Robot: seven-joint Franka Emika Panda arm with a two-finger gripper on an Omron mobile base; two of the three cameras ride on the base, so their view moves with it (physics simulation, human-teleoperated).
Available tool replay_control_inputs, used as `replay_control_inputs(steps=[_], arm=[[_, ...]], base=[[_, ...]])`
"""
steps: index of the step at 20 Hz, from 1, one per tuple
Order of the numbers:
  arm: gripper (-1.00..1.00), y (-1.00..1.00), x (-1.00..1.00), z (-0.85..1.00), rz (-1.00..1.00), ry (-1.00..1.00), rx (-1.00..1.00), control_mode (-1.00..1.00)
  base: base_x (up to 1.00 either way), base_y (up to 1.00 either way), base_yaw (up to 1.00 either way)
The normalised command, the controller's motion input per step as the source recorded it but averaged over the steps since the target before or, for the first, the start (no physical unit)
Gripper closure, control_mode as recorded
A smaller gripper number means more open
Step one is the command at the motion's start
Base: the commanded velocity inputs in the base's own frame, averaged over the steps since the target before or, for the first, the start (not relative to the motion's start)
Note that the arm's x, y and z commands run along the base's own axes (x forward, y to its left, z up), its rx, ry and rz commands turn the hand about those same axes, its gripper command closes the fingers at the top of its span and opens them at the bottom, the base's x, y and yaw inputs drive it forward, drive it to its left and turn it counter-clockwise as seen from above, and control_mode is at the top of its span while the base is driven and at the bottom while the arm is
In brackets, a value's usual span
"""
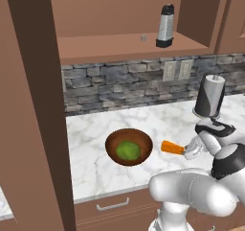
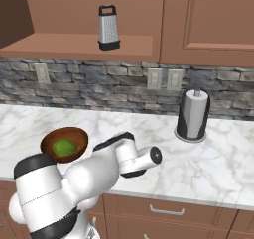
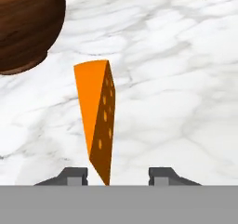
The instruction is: Pick the cheese from the fridge and the cheese grater from the cabinet and place them next to the salad bowl.
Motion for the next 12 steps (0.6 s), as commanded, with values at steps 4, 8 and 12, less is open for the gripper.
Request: replay_control_inputs(steps=[4, 8, 12], arm=[[-1.0, 0.0, -0.81, 0.35, 0.0, -0.21, 0.0, -1.0], [-1.0, 0.1, -0.7, 0.79, 0.0, -0.2, 0.0, -1.0], [-1.0, 0.26, -0.09, 1.0, -0.01, 0.0, 0.0, -1.0]], base=[[0.0, 0.0, 0.0], [0.0, 0.0, 0.0], [0.0, 0.0, 0.0]])
